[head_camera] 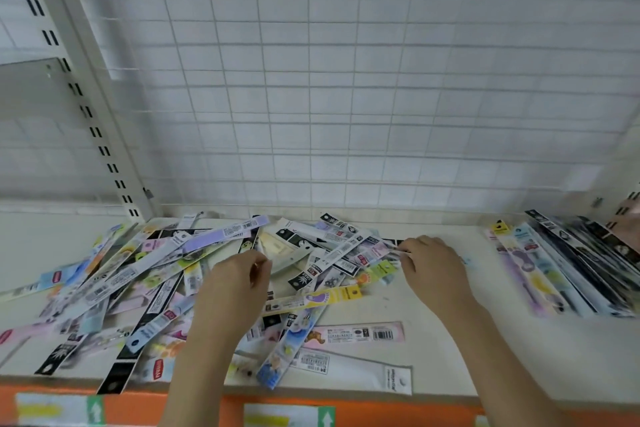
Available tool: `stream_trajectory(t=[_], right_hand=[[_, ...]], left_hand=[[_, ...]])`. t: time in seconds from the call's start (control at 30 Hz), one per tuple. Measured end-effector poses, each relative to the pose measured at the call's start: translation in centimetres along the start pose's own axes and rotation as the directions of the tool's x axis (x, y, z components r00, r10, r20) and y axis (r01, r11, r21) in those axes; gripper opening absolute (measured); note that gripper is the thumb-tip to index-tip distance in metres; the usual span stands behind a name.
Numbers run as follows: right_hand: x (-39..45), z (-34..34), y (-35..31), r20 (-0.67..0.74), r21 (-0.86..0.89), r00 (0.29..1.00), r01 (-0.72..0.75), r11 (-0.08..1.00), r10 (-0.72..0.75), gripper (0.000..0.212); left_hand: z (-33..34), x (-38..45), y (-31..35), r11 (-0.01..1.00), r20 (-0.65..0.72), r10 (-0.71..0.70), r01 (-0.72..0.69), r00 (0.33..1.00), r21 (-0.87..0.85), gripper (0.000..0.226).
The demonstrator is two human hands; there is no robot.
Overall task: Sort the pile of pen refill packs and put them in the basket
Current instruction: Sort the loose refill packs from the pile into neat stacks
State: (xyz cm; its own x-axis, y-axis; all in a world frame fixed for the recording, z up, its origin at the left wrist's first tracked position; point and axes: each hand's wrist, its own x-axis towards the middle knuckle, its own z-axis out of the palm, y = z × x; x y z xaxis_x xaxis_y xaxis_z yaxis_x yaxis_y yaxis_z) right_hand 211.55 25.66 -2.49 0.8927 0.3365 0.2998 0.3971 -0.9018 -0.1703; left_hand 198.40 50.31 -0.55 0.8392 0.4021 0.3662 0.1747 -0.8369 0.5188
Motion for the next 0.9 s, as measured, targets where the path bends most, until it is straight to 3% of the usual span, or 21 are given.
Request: stream_trajectory(t=[0.17, 0.27, 0.57, 0.73, 0.9], right_hand=[[-0.7, -1.7, 1.1, -0.059, 0.088, 0.997, -0.043, 0.995, 0.049, 0.021], [-1.5, -2.2, 2.4, -0.086, 0.082, 0.992, -0.085, 0.993, 0.092, 0.019], [-2.6, -2.9, 4.5, -0.012, 0.161, 0.988, -0.151, 0.975, 0.155, 0.02], [-3.1, -2.6, 4.3, 0.036, 0.226, 0.985, -0.171, 0.959, 0.167, 0.019], [-3.0, -2.7, 4.0, 0.057, 0.255, 0.986, -0.163, 0.953, 0.154, 0.014]], left_hand=[[2.1, 1.2, 2.6, 0.999, 0.047, 0.03, -0.031, 0.998, 0.008, 0.015], [3.8, 2.8, 4.8, 0.993, 0.145, 0.038, -0.054, 0.989, 0.107, 0.021], [8.3, 5.0, 8.3, 0.927, 0.329, -0.146, 0.013, 0.933, 0.375, 0.035], [8.6, 4.8, 9.2, 0.903, 0.302, -0.197, 0.052, 0.933, 0.426, 0.031], [7.1, 4.0, 9.4, 0.951, 0.211, -0.169, 0.103, 0.963, 0.29, 0.017]])
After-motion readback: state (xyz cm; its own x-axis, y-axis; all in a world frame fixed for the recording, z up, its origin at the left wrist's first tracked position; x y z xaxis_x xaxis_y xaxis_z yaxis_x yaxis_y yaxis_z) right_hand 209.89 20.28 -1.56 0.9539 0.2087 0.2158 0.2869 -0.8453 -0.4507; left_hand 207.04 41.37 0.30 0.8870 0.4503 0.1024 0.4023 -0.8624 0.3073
